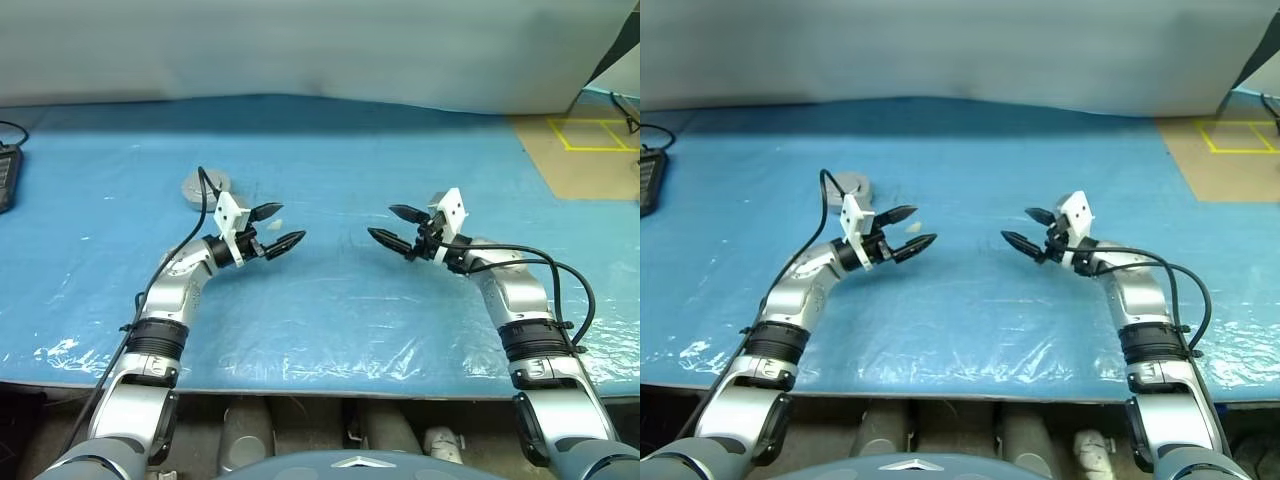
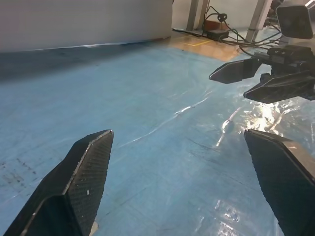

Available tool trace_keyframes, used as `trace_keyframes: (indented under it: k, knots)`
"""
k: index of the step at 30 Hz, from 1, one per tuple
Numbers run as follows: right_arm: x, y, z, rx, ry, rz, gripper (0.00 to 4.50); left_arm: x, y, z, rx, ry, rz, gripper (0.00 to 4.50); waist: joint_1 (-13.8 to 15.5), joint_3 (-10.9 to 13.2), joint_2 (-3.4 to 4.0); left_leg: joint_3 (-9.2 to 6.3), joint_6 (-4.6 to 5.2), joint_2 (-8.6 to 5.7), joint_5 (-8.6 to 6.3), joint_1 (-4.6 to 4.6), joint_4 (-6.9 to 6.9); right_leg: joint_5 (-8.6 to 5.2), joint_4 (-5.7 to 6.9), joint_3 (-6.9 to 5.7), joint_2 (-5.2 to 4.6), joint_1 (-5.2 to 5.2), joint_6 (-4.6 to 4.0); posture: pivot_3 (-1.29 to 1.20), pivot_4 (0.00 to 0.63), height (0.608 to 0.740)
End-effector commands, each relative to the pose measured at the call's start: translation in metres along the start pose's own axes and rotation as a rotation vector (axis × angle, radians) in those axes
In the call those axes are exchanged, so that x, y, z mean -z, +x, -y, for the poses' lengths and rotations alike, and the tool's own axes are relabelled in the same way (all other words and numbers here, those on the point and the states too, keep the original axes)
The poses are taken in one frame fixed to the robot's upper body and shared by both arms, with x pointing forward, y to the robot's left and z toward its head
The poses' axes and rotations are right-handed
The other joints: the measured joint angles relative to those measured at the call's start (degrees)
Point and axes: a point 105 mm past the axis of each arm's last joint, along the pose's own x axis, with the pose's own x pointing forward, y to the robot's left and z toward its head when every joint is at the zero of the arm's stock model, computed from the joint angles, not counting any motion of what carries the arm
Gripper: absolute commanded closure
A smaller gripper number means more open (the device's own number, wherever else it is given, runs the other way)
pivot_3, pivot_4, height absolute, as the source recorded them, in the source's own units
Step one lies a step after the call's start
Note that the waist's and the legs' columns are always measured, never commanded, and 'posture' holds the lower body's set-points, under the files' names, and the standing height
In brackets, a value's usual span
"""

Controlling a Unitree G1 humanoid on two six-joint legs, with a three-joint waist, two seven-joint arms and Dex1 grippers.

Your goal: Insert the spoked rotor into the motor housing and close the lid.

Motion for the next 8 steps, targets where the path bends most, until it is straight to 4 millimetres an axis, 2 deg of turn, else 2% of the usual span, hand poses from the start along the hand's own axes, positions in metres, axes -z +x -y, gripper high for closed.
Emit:
trace_keyframes:
  k: [1, 8]
  knots:
    - [-0.012, 0.0004, 0.0024, -0.005, -0.053, 0.032, 0.33, -0.0071, 0.0027, 0.0048, 0.03, 0.049, 0.011, 0.03, -0.04, 0.0, 0.0, 0.01, 0.05, 0.0, 0.03, 0.02, 0.0, -0.01, 0.02, 0.01, 0.0, 0.0, -0.01, 0.0, 0.15, 0.74]
    - [-0.0099, 0.0053, 0.003, 0.012, -0.059, 0.029, 0.33, -0.0039, 0.0039, 0.0075, 0.035, 0.049, 0.003, 0.03, 0.0, 0.0, 0.0, 0.03, 0.1, 0.02, 0.05, 0.03, 0.02, -0.03, 0.06, 0.01, 0.0, 0.0, -0.05, 0.0, 0.15, 0.74]
